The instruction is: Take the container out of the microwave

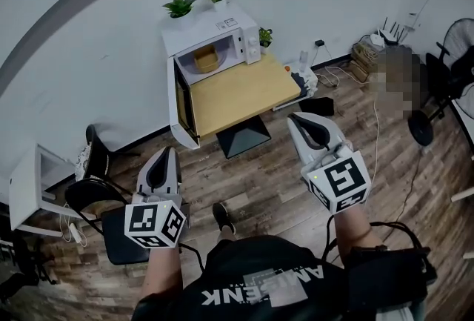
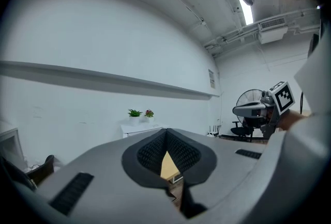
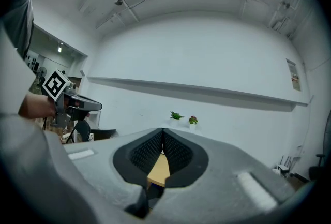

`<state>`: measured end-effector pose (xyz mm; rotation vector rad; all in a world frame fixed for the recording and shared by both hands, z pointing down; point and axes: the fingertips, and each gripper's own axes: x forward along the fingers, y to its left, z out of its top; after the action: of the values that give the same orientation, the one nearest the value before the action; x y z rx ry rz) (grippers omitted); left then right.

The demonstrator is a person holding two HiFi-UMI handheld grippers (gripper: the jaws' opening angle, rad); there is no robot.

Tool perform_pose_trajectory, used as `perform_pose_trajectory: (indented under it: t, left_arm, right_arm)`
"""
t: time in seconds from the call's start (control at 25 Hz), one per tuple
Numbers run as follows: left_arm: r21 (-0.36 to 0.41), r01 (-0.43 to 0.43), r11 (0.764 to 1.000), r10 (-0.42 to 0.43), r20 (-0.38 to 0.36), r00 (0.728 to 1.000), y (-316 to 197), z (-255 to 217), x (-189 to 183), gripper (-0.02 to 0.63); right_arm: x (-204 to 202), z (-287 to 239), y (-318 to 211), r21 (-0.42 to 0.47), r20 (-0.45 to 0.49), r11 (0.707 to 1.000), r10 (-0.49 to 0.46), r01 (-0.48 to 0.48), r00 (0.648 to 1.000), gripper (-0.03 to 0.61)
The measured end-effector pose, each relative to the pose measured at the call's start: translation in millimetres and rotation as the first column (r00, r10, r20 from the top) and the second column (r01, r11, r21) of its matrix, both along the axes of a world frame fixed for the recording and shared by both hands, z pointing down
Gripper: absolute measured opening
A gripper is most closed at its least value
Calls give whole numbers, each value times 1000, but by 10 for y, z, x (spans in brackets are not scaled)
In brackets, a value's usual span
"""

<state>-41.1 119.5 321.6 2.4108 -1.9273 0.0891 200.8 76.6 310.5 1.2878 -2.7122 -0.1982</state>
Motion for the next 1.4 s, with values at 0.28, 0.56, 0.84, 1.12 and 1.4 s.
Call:
perform_pose_trajectory:
  t: [0.28, 0.56, 0.84, 1.12, 1.4]
  left_arm:
    - [23, -29, 999, 29, -16, 999, -667, -97, -546, 2]
    - [40, -67, 997, 69, -47, 997, -1202, -143, -942, 2]
    - [12, -105, 994, 106, -55, 993, -1555, -29, -1200, 2]
    - [0, -144, 990, 144, -58, 988, -1942, 58, -1416, 2]
    - [-32, -161, 986, 159, -53, 986, -2339, 100, -1761, 2]
  right_arm:
    - [-445, -119, -571, 3, -19, 999, 47, -47, 999, 6]
    - [-958, -115, -1065, -21, -48, 999, 38, -39, 998, 6]
    - [-1302, -52, -1353, -53, -77, 997, 51, -55, 996, 6]
    - [-1571, 2, -1667, -69, -96, 994, 80, -86, 992, 6]
    - [-1877, -35, -1976, -67, -98, 990, 120, -127, 988, 6]
